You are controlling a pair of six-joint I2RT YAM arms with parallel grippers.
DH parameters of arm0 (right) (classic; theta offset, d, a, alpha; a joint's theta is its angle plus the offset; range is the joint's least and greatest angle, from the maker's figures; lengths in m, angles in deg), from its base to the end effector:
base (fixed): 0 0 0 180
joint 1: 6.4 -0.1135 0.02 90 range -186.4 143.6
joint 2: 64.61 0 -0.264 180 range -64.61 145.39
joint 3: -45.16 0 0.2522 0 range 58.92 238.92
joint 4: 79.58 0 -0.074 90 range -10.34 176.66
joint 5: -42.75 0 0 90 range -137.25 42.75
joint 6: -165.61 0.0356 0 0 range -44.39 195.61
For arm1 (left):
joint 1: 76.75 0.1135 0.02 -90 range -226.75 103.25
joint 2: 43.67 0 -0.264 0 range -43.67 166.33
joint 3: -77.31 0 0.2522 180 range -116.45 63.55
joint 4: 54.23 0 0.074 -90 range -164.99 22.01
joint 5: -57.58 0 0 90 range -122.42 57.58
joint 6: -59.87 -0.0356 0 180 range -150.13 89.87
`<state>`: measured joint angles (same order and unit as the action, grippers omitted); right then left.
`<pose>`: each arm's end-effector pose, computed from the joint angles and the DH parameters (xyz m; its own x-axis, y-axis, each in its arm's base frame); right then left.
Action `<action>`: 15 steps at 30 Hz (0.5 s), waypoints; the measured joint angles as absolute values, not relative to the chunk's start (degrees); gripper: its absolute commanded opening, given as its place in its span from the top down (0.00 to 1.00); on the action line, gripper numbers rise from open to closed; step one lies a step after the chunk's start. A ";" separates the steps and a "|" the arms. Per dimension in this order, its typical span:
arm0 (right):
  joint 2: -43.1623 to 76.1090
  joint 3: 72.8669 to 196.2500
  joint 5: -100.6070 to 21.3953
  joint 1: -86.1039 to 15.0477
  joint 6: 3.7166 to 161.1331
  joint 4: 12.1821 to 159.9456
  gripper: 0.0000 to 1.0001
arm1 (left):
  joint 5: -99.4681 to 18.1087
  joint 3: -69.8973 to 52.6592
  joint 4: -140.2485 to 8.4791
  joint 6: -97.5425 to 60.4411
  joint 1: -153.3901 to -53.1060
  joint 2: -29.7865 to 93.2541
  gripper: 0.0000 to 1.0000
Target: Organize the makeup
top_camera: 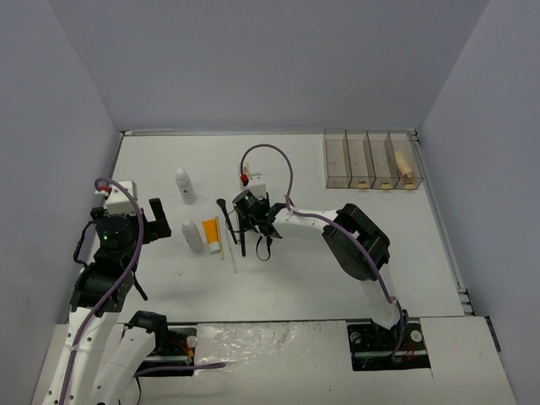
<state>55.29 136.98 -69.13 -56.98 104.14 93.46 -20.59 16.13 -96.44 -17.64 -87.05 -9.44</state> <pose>0.3035 0.3483 0.1622 -0.5702 0.0043 -0.8215 -0.2855 0.9366 0.2031 0.1307 -0.0163 0.3477 -0.2486 -0.1700 -0.9536 -0.0751 0.9849 -0.1560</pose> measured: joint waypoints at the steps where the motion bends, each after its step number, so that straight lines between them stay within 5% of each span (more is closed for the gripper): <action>1: 55.29 136.71 -69.23 -56.81 104.21 93.65 0.75 | -20.63 16.13 -96.44 -17.64 -87.01 -9.37 0.03; 8: 55.29 135.34 -69.28 -55.73 103.29 94.47 0.97 | -20.73 16.13 -96.44 -17.57 -86.72 -9.26 0.03; 15: 52.72 135.23 -67.70 -54.62 97.14 92.99 1.00 | -21.03 16.13 -96.44 -17.52 -86.45 -9.19 0.03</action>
<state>52.72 135.23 -67.70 -54.62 97.14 92.99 -21.03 16.13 -96.44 -17.52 -86.45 -9.19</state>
